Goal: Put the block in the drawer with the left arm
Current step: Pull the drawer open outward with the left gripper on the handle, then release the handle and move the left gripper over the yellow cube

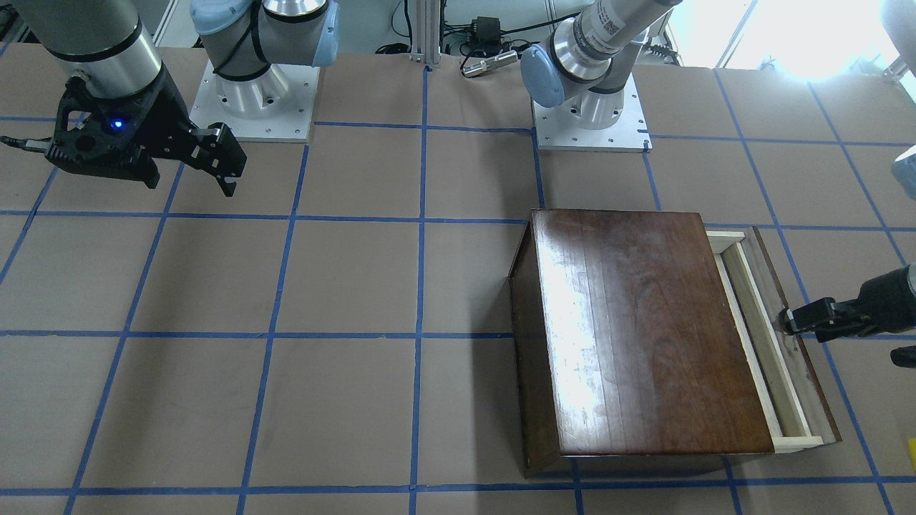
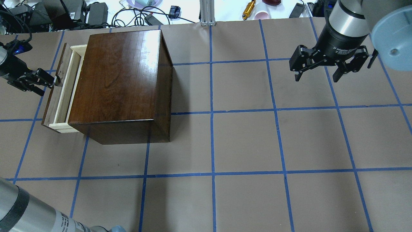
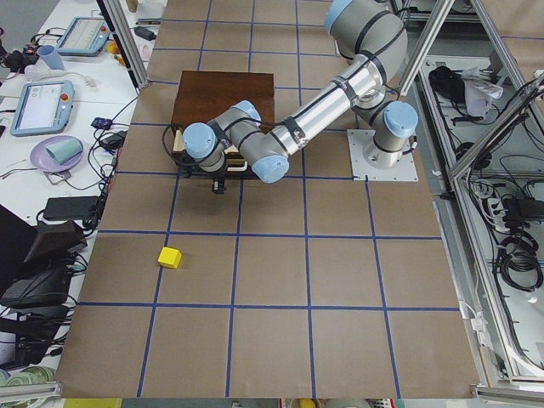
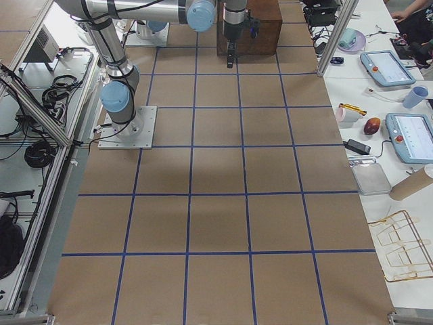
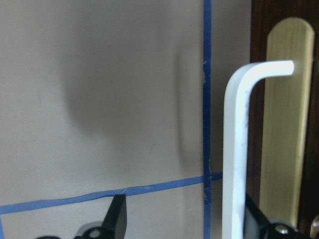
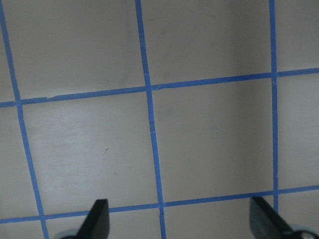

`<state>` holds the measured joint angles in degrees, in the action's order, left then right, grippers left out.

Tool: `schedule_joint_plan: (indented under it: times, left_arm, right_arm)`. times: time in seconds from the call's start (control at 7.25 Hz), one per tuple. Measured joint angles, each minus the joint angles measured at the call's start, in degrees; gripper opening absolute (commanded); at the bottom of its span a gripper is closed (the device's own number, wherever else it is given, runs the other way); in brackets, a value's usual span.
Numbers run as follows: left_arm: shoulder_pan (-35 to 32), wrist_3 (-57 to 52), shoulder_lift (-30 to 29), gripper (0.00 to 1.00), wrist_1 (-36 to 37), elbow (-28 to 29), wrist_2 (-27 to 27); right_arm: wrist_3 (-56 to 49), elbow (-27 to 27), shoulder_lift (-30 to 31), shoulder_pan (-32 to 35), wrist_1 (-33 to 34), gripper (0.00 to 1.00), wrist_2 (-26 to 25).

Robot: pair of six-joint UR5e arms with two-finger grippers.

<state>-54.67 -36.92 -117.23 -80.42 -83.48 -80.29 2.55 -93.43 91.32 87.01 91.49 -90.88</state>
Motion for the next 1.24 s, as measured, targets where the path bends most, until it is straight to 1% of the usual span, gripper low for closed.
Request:
schedule_joint_plan:
  times: [0.55,0.69,0.83,0.97,1.24]
  left_arm:
    - [0.3,0.0,0.3,0.79,1.6,0.0,-1.8]
    - [0.2,-0.1,0.3,0.79,2.6,-0.1,-3.2]
    - [0.2,-0.2,0.3,0.86,3.6,-0.1,-4.6]
    - [0.2,-0.3,0.3,1.00,4.0,-0.2,-5.2]
    - [0.3,0.3,0.9,1.00,4.2,0.0,-4.9]
  right_arm:
    - [0.0,0.0,0.0,0.0,0.0,1.00,0.0]
    - [0.0,0.0,0.0,0.0,0.0,1.00,0.0]
    - [0.0,0.0,0.0,0.0,0.0,1.00,0.0]
    - [0.0,0.0,0.0,0.0,0.0,1.00,0.0]
    - [0.0,0.0,0.0,0.0,0.0,1.00,0.0]
